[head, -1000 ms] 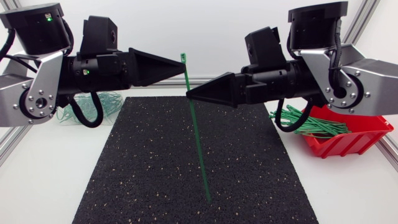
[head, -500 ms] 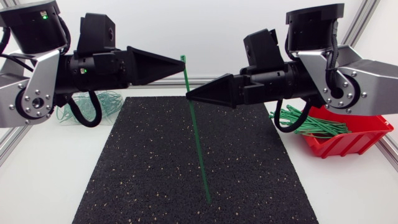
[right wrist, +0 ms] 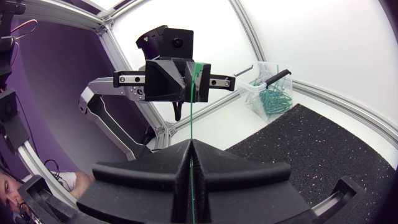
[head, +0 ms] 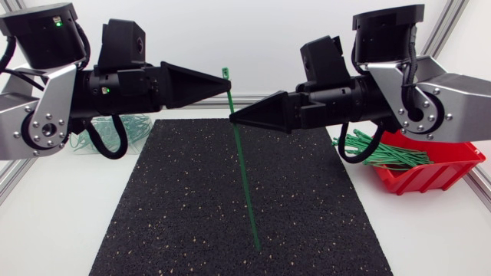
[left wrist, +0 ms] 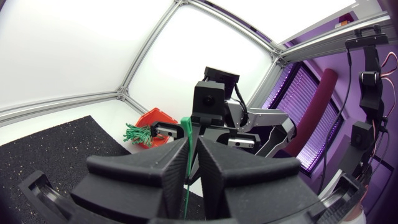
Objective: Take a green cable tie from the red box, thread the tail through the head to close it, then place it in the transparent bin on the left.
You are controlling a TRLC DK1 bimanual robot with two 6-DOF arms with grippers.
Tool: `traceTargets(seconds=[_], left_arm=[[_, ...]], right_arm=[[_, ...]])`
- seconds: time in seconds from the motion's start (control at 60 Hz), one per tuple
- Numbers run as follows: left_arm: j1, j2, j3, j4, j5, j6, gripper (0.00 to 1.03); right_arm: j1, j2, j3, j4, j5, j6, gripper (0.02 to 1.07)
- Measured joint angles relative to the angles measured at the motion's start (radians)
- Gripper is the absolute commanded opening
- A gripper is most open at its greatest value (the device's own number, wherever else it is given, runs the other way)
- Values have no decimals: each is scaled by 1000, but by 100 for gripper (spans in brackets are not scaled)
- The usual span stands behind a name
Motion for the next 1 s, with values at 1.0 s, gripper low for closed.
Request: traceTargets(seconds=[1.0], left_arm=[[-1, 0, -17, -1, 0, 0, 4]], right_arm=[[32, 25, -1, 1, 11, 0, 8]])
